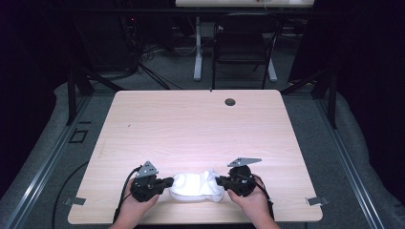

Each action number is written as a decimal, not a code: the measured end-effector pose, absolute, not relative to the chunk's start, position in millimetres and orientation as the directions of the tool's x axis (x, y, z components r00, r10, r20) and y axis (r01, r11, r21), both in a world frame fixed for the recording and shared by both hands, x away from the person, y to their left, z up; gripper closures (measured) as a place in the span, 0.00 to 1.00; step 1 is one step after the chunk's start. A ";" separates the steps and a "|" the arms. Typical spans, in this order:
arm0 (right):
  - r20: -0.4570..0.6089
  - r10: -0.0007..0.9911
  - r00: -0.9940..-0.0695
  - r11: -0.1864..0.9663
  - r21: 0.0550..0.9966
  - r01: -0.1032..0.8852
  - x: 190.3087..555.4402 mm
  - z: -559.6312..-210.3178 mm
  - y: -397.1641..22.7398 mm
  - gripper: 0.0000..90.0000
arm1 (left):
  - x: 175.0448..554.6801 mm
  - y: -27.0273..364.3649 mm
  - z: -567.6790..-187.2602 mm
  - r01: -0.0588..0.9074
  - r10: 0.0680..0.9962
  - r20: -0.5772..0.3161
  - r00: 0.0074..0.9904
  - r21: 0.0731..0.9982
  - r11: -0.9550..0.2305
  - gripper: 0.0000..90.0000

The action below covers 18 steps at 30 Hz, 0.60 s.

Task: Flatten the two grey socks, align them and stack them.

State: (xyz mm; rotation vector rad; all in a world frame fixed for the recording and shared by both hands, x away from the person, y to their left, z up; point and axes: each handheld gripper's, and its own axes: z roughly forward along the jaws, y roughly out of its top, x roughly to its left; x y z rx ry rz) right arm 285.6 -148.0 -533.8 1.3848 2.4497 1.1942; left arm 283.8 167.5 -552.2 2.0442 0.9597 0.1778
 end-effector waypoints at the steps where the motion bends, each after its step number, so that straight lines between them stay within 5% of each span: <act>1: 0.284 0.757 -0.588 0.287 0.664 0.690 285.6 -534.8 -148.3 0.96 | 284.1 167.6 -553.8 0.566 0.685 -0.207 0.698 0.746 -0.351 0.97; 18: 0.311 0.760 -0.571 0.266 0.653 0.709 282.1 -542.3 -154.6 0.96 | 280.8 163.0 -562.1 0.571 0.676 -0.207 0.707 0.731 -0.374 0.97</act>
